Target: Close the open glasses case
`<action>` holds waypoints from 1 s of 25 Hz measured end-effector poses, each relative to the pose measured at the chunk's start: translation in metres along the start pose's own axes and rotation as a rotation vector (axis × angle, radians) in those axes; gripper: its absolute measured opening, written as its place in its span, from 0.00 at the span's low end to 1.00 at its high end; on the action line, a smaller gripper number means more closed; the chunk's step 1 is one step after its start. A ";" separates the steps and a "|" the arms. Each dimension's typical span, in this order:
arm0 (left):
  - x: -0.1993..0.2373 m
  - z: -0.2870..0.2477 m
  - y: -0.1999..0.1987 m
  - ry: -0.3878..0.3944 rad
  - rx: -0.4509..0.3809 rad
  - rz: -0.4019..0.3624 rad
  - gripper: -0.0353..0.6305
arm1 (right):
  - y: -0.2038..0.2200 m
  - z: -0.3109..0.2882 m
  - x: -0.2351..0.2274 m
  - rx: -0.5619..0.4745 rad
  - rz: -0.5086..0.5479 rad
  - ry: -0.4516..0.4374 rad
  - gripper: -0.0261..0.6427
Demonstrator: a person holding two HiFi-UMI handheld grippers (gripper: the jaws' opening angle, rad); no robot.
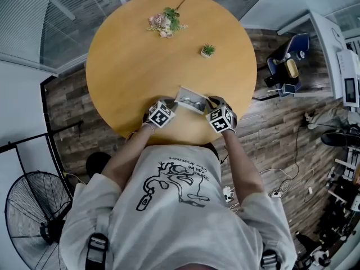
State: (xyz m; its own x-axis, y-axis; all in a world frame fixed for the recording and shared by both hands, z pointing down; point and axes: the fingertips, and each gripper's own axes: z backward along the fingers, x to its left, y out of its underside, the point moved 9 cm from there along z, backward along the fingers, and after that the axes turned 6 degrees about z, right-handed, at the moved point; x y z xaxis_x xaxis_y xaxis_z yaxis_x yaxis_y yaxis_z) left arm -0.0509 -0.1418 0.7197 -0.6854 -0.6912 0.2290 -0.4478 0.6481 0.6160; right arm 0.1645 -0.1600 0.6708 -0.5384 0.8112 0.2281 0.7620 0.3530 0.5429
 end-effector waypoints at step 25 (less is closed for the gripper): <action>0.001 0.000 0.003 0.007 0.014 -0.003 0.17 | 0.001 0.006 0.016 0.001 0.001 -0.004 0.11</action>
State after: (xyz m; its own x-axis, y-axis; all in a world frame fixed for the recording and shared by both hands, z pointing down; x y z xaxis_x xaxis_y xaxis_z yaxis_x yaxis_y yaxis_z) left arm -0.0533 -0.1405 0.7218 -0.6800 -0.6953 0.2327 -0.4576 0.6505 0.6062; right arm 0.1586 -0.1444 0.6699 -0.5362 0.8134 0.2257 0.7629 0.3525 0.5420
